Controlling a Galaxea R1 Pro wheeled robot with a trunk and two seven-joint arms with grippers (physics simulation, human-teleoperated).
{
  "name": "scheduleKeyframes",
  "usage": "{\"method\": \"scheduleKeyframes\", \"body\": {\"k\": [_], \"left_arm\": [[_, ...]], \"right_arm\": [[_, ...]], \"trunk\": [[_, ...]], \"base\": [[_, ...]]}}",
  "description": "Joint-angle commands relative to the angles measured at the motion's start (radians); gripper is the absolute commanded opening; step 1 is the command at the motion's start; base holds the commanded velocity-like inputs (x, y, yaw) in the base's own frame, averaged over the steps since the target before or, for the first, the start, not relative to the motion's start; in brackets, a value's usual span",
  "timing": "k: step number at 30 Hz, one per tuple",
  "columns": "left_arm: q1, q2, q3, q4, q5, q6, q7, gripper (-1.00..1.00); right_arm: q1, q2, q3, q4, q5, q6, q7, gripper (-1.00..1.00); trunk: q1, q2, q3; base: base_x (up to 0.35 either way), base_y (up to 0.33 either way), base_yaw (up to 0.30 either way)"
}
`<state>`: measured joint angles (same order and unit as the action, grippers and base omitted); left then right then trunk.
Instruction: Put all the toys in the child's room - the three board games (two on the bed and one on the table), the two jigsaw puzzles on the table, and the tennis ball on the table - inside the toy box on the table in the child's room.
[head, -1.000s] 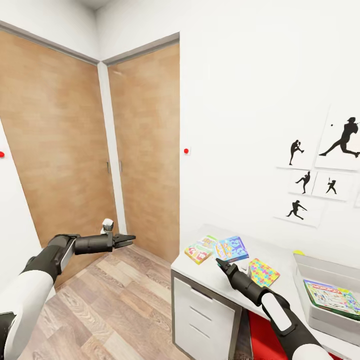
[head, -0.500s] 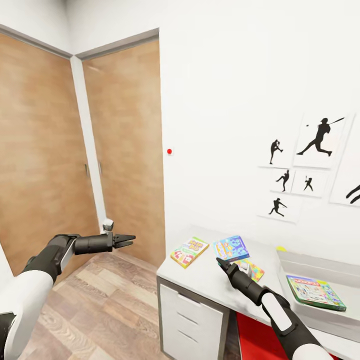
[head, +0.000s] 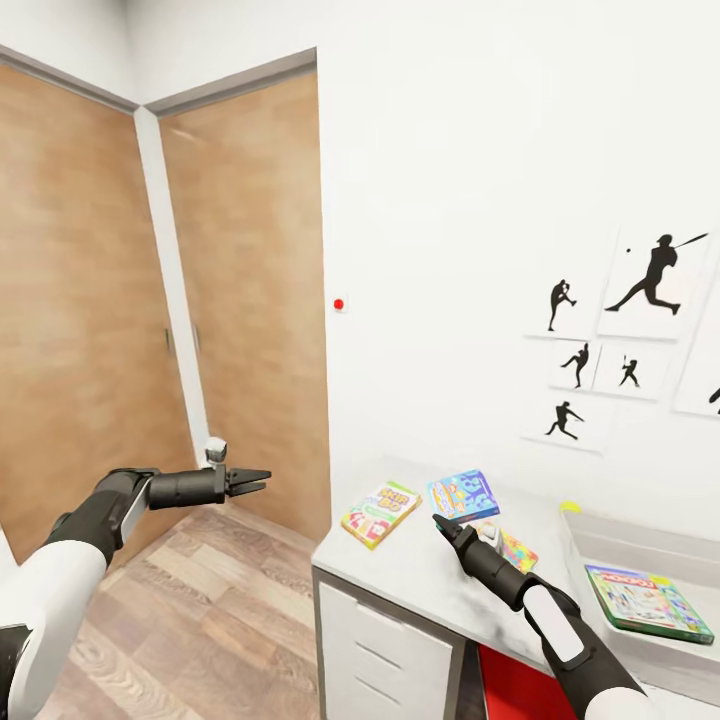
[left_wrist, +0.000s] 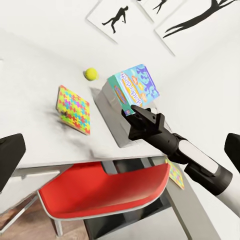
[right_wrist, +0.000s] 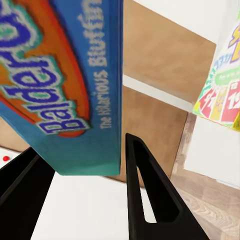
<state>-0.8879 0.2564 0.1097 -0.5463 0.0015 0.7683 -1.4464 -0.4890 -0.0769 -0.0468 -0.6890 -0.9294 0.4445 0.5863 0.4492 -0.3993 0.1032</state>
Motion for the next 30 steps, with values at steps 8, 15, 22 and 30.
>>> {"method": "scheduleKeyframes", "body": {"k": [8, 15, 22, 30], "left_arm": [[0.000, 0.003, 0.001, 0.000, 0.000, 0.010, -0.003, 1.00], [0.000, 0.001, 0.001, 0.000, 0.000, 0.010, -0.003, 1.00], [0.000, 0.003, 0.001, 0.000, 0.000, 0.009, -0.003, 1.00], [-0.001, 0.003, 0.001, 0.001, 0.000, -0.006, -0.003, 1.00]], "right_arm": [[0.000, 0.000, -0.002, 0.000, -0.008, 0.008, 0.001, -1.00], [0.000, 0.000, -0.002, 0.000, -0.008, 0.008, 0.001, -1.00], [0.000, 0.000, -0.002, 0.000, -0.008, 0.008, 0.001, -1.00], [0.000, 0.000, -0.002, 0.000, -0.009, 0.008, 0.002, -1.00]], "trunk": [[0.001, -0.001, 0.003], [0.001, -0.001, 0.008], [0.001, -0.001, 0.013], [0.001, -0.001, 0.018]], "base": [[0.143, 0.006, -0.139], [0.079, 0.000, -0.250], [0.017, 0.000, -0.253], [0.001, 0.000, -0.197]]}}
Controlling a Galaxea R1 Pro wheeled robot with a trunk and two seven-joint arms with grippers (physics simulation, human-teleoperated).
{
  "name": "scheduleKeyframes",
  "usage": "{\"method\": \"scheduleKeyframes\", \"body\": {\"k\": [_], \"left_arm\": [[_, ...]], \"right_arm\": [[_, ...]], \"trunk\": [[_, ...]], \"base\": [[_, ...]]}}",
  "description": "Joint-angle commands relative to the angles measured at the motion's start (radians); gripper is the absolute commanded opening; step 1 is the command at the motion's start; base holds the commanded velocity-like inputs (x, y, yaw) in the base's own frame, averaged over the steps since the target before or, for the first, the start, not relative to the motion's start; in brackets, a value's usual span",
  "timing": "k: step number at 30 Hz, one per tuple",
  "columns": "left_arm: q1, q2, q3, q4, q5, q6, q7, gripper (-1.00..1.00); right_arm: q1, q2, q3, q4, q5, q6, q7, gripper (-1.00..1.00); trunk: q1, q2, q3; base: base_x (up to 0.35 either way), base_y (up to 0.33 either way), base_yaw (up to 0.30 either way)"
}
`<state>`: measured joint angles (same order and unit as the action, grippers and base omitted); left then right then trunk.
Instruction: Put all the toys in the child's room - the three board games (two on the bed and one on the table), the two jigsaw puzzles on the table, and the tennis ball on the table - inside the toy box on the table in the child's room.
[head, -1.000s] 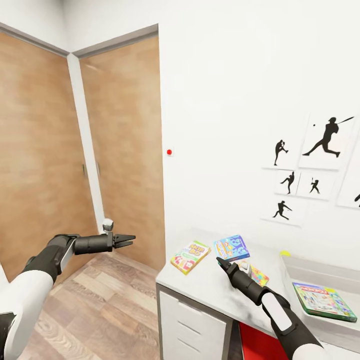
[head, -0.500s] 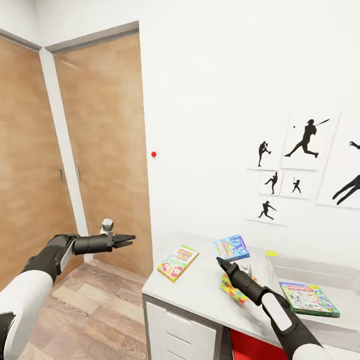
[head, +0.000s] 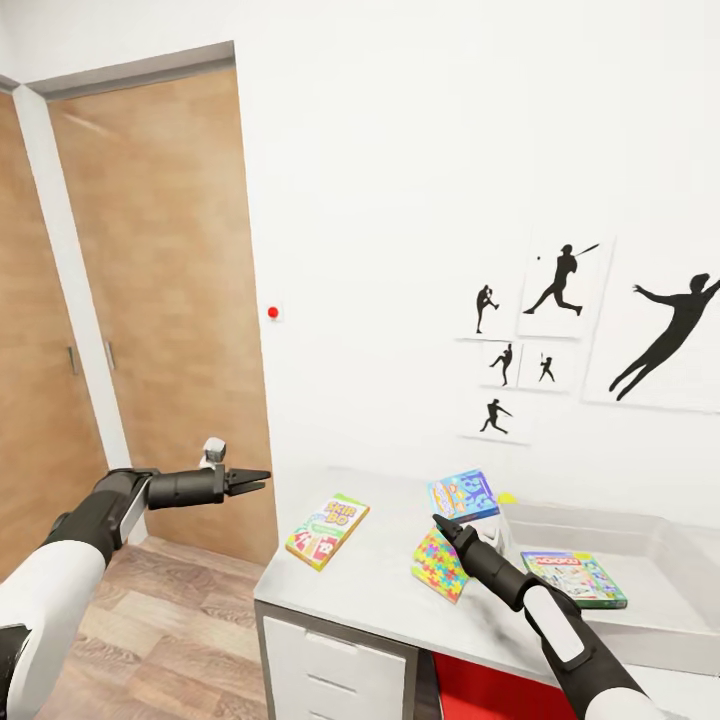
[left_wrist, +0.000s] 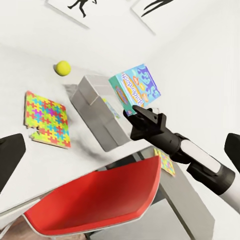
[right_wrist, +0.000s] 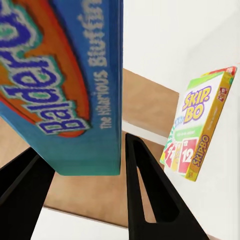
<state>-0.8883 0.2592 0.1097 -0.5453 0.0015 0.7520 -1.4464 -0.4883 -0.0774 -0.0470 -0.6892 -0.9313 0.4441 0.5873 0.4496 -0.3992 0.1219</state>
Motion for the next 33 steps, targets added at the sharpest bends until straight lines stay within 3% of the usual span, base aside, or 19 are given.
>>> {"method": "scheduleKeyframes", "body": {"k": [1, 15, 18, 22, 23, 26, 33], "left_arm": [[0.000, 0.000, 0.001, 0.000, 0.000, 0.009, -0.003, 1.00], [0.000, 0.003, 0.003, 0.001, 0.000, 0.006, -0.004, 1.00], [0.000, 0.005, 0.004, 0.001, 0.000, 0.006, -0.004, 1.00], [0.000, 0.006, 0.005, 0.001, 0.000, 0.006, -0.005, 1.00], [0.000, 0.006, 0.005, 0.001, 0.000, 0.006, -0.005, 1.00], [0.000, 0.005, 0.004, 0.001, 0.000, 0.006, -0.005, 1.00], [0.000, 0.006, 0.005, 0.001, 0.000, 0.005, -0.006, 1.00]], "right_arm": [[0.000, 0.000, -0.002, 0.000, -0.007, 0.008, 0.001, -1.00], [0.000, -0.007, -0.003, -0.013, -0.004, 0.018, -0.003, -1.00], [0.000, -0.039, -0.003, -0.031, -0.007, 0.046, -0.004, -1.00], [0.002, -0.100, -0.003, -0.105, -0.007, 0.150, -0.003, -1.00], [0.006, -0.133, -0.005, -0.134, -0.008, 0.191, -0.003, -1.00], [0.011, -0.168, -0.022, -0.155, -0.017, 0.231, -0.001, -1.00], [0.016, -0.174, -0.079, -0.169, -0.024, 0.313, -0.015, -1.00]], "trunk": [[0.000, -0.001, 0.000], [0.000, -0.001, 0.000], [0.000, -0.001, 0.000], [0.000, -0.001, 0.000], [0.000, -0.001, 0.000], [0.000, -0.001, 0.000], [0.000, -0.001, 0.000]], "base": [[0.000, 0.000, -0.035], [0.000, 0.000, -0.003], [0.000, 0.000, 0.000], [0.000, 0.000, 0.000], [0.000, 0.000, 0.000], [0.000, 0.000, 0.000], [0.000, 0.000, 0.000]]}}
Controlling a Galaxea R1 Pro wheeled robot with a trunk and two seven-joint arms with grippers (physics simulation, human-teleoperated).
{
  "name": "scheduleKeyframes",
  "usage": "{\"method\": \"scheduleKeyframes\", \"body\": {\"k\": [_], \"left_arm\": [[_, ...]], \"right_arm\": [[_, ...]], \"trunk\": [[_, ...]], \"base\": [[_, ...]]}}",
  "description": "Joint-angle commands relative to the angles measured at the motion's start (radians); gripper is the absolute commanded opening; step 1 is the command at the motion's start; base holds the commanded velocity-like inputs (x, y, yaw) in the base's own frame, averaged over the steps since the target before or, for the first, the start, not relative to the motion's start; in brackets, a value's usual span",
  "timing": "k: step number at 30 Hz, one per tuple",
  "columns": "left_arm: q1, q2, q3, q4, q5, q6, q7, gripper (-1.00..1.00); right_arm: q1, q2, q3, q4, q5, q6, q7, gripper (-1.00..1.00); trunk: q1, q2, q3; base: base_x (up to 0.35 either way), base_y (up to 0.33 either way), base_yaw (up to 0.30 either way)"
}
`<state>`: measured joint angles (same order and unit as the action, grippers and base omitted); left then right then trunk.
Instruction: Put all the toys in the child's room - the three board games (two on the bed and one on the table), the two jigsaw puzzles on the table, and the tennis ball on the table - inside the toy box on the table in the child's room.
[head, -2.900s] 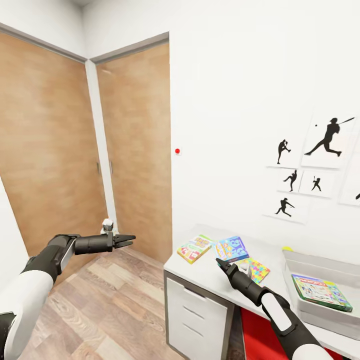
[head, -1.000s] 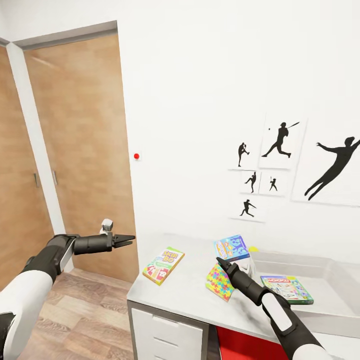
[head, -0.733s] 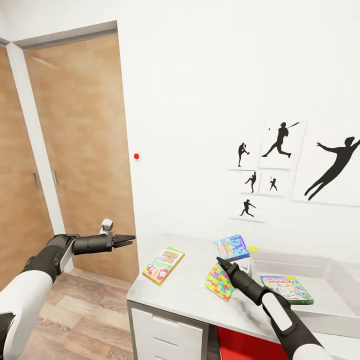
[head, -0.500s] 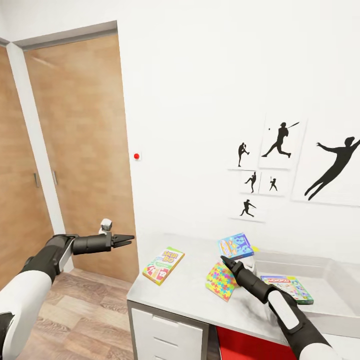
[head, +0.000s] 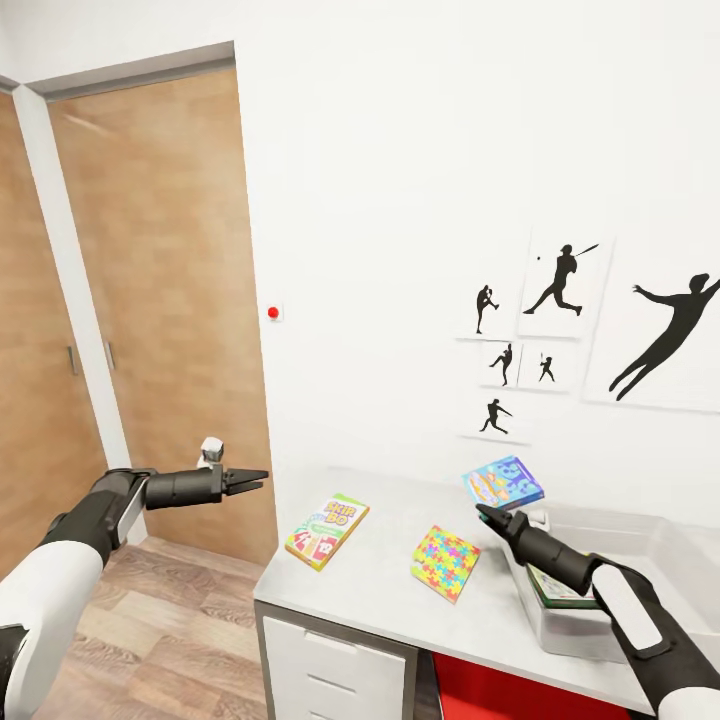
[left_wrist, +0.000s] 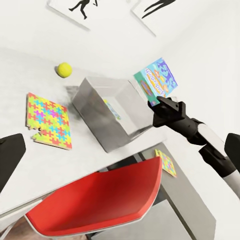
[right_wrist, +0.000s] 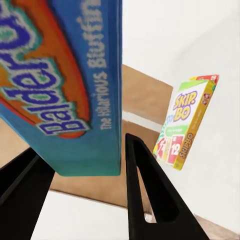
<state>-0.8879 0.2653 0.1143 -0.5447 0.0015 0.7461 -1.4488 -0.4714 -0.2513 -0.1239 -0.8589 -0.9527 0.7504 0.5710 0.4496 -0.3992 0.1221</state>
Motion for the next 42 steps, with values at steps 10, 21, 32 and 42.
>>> {"method": "scheduleKeyframes", "body": {"k": [10, 21, 32, 42], "left_arm": [[0.000, -0.004, -0.001, 0.000, 0.000, 0.006, -0.001, 1.00], [0.000, -0.004, -0.001, 0.000, 0.000, 0.005, 0.005, 1.00], [0.000, -0.001, 0.004, -0.001, 0.004, 0.002, -0.006, 1.00], [-0.003, -0.015, 0.007, -0.015, 0.004, 0.005, 0.015, 1.00]], "right_arm": [[0.026, -0.010, -0.162, -0.006, -0.027, 0.022, -0.098, -1.00], [0.057, -0.010, -0.215, -0.003, -0.027, 0.022, -0.015, -1.00], [0.060, -0.010, -0.216, 0.000, -0.027, 0.021, -0.010, -1.00], [0.062, -0.013, -0.217, 0.001, -0.029, 0.023, -0.011, -1.00]], "trunk": [[0.000, -0.001, 0.000], [0.000, -0.001, -0.011], [0.000, -0.001, -0.023], [0.000, -0.001, -0.033]], "base": [[0.000, 0.000, 0.000], [0.000, 0.000, -0.102], [0.000, 0.000, -0.201], [0.117, -0.079, -0.225]]}}
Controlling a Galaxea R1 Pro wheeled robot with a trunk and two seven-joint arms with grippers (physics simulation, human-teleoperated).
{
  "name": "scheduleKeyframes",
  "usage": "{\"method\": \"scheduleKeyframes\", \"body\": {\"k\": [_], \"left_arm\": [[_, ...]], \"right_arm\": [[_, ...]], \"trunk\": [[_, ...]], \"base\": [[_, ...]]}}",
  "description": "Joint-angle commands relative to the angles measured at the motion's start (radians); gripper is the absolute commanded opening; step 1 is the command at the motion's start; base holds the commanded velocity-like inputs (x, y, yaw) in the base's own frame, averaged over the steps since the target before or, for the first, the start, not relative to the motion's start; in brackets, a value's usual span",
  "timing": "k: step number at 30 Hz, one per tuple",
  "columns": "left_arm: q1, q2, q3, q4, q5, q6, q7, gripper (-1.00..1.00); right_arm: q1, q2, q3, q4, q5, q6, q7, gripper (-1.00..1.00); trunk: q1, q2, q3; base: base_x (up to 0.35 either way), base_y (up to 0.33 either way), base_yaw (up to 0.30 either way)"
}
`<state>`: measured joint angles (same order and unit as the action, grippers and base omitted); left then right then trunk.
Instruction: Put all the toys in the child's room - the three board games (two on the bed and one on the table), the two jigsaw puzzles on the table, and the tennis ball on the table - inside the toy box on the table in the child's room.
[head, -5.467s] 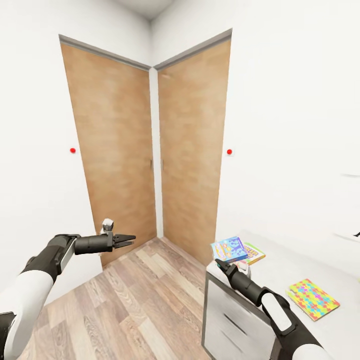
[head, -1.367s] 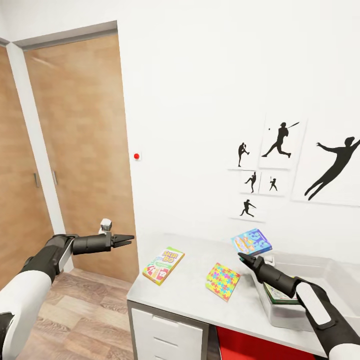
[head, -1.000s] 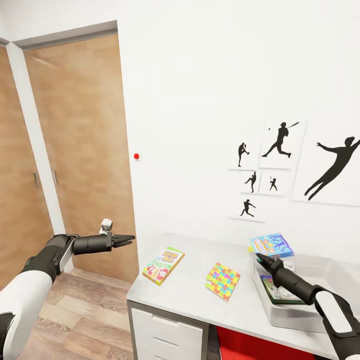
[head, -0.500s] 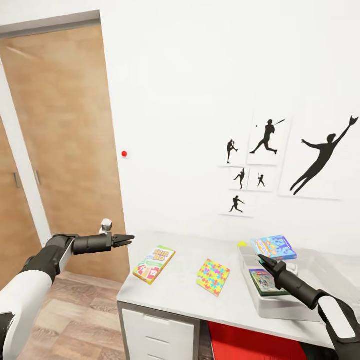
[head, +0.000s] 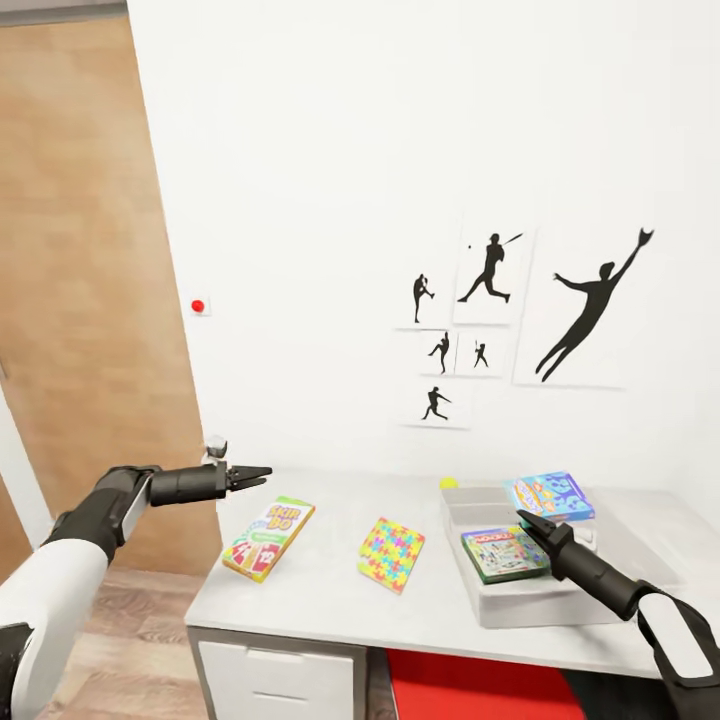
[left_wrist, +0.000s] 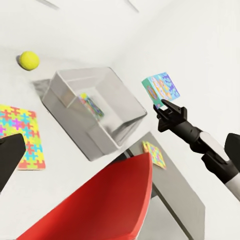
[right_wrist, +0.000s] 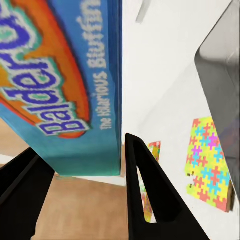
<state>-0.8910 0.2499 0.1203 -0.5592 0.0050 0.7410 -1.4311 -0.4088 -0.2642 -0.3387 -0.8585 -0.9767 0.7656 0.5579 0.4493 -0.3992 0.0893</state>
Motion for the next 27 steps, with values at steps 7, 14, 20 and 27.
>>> {"method": "scheduleKeyframes", "body": {"k": [7, 14, 20, 27], "left_arm": [[0.000, -0.004, 0.004, -0.001, 0.001, 0.011, 0.005, 1.00], [-0.001, -0.003, 0.004, -0.001, 0.001, 0.011, 0.006, 1.00], [0.000, -0.002, 0.004, -0.001, 0.001, 0.009, 0.005, 1.00], [0.000, 0.001, 0.004, -0.001, 0.004, 0.008, 0.005, 1.00]], "right_arm": [[-0.001, 0.000, -0.003, 0.001, -0.005, 0.008, 0.002, -1.00], [-0.001, 0.000, -0.003, 0.001, -0.004, 0.008, 0.002, -1.00], [-0.001, 0.001, -0.003, 0.003, -0.004, 0.006, 0.002, -1.00], [-0.001, 0.004, -0.002, 0.004, -0.003, 0.002, -0.001, -1.00]], "trunk": [[0.001, -0.001, -0.007], [0.001, -0.001, -0.014], [0.001, -0.001, -0.019], [0.001, -0.001, -0.026]], "base": [[0.158, -0.096, -0.227], [0.115, -0.076, -0.227], [0.067, -0.020, -0.227], [0.007, -0.002, -0.215]]}}
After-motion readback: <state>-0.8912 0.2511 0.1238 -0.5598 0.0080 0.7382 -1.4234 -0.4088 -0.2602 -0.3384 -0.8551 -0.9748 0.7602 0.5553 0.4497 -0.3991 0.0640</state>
